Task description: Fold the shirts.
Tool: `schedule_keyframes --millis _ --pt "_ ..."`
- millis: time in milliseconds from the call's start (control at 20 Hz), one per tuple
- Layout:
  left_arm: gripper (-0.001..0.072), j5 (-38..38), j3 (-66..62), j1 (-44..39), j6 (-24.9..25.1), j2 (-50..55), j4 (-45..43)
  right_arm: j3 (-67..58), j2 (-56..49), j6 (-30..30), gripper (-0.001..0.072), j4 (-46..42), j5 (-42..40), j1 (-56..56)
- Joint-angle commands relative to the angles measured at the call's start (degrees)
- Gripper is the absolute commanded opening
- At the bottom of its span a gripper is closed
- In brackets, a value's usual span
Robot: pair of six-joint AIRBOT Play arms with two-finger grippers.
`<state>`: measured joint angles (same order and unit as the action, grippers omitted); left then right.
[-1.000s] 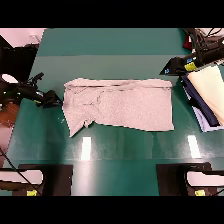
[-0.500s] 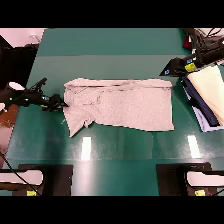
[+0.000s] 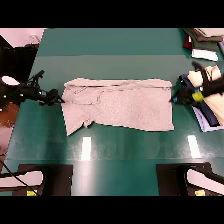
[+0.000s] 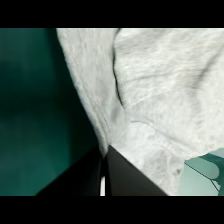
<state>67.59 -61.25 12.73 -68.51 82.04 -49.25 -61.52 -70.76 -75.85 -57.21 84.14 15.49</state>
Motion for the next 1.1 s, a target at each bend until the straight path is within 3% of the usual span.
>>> schedule_keyframes --millis 0,100,250,600,650,850,1050 --pt "0.0020 0.9 -0.9 0.0 0.0 -3.4 -0.5 18.4 6.3 0.5 0.0563 0.1 -4.3 9.2" --pt "0.0021 2.3 -0.9 0.0 0.0 -3.5 -0.4 24.3 7.2 1.0 0.0596 0.2 -5.1 13.5" --pt "0.0020 3.7 -0.8 0.0 0.0 -3.5 -0.4 28.7 7.3 2.1 0.0556 0.2 -7.1 14.9" --pt "0.0021 5.1 -0.8 0.0 0.0 -3.5 -0.4 29.5 7.3 1.7 0.0552 3.8 -15.8 6.8" --pt "0.0021 5.2 -0.8 0.0 0.0 -3.5 -0.4 29.5 7.3 1.7 0.0485 3.7 -16.3 5.9" --pt "0.0020 7.0 -0.9 0.0 0.0 -3.5 -0.4 29.2 7.3 1.8 0.0015 3.6 -16.0 3.5" --pt "0.0020 8.1 -4.3 0.3 -0.2 -7.6 -0.4 19.6 7.4 1.5 0.0014 3.7 -11.3 1.5"
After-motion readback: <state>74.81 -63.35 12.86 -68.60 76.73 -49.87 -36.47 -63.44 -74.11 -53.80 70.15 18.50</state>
